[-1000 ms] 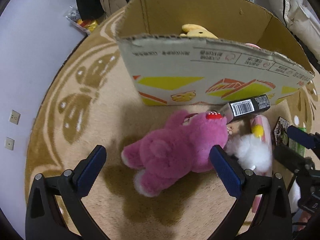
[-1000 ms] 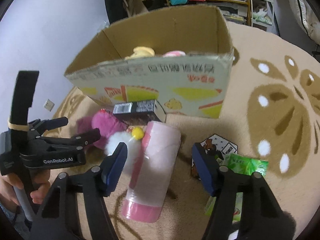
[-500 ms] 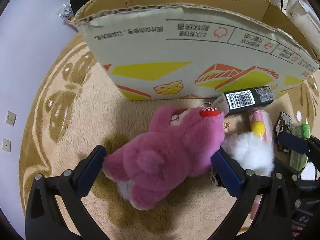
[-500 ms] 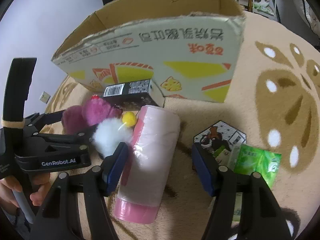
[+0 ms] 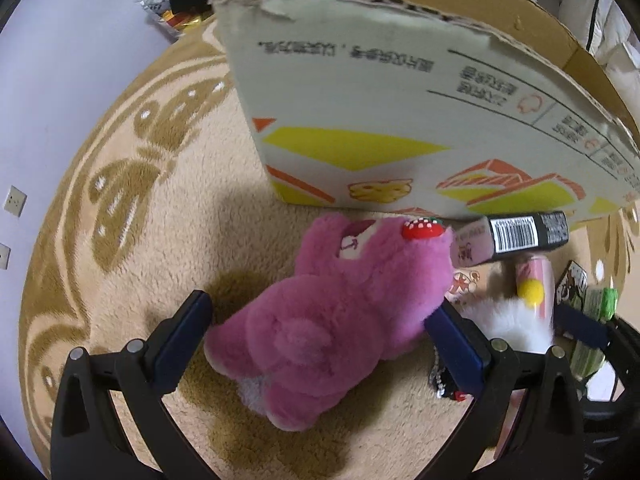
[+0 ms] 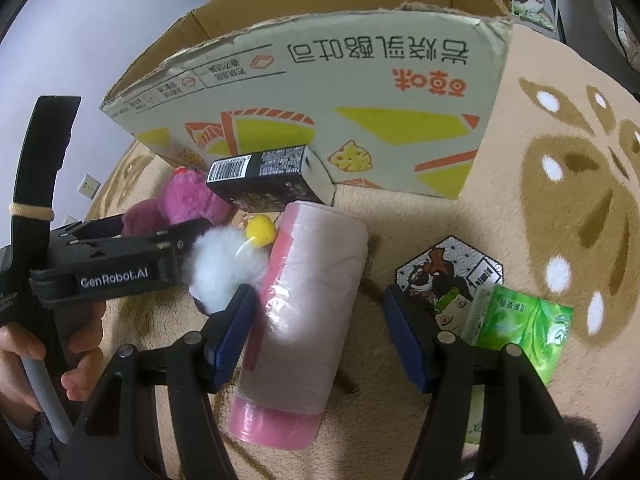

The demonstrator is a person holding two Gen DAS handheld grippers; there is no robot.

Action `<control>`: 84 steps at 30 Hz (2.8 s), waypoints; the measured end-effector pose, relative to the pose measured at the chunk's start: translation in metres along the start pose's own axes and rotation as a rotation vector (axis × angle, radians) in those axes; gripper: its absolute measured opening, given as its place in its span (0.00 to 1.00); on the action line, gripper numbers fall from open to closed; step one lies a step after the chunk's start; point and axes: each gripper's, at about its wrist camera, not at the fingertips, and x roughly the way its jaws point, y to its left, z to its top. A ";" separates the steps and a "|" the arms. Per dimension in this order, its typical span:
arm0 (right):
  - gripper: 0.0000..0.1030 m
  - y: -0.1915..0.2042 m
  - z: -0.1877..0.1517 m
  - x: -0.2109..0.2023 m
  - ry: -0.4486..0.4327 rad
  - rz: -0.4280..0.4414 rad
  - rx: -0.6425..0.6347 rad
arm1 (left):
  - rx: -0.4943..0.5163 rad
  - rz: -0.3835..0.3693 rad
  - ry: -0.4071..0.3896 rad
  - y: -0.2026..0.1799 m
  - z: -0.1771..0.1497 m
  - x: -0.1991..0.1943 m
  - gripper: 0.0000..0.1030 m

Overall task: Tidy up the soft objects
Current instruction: 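Lower the left tool onto the pink bear while the right tool approaches the pink cylinder, then lift the pink bear with the left tool while the right tool lifts the pink cylinder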

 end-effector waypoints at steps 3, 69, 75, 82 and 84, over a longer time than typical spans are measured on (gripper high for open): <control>0.68 0.001 0.000 0.005 0.012 -0.004 -0.005 | 0.036 0.007 -0.008 -0.005 -0.001 0.001 1.00; 0.48 0.023 -0.013 -0.080 -0.127 0.061 0.005 | -0.023 0.183 -0.148 0.003 -0.024 -0.097 0.53; 0.48 0.029 -0.012 -0.094 -0.167 0.067 -0.006 | -0.024 0.179 -0.204 0.005 -0.021 -0.117 0.53; 0.48 0.031 -0.008 -0.104 -0.199 0.073 -0.006 | -0.008 0.191 -0.237 0.000 -0.019 -0.128 0.53; 0.47 0.030 -0.005 -0.109 -0.215 0.079 -0.004 | -0.002 0.193 -0.263 -0.003 -0.016 -0.137 0.53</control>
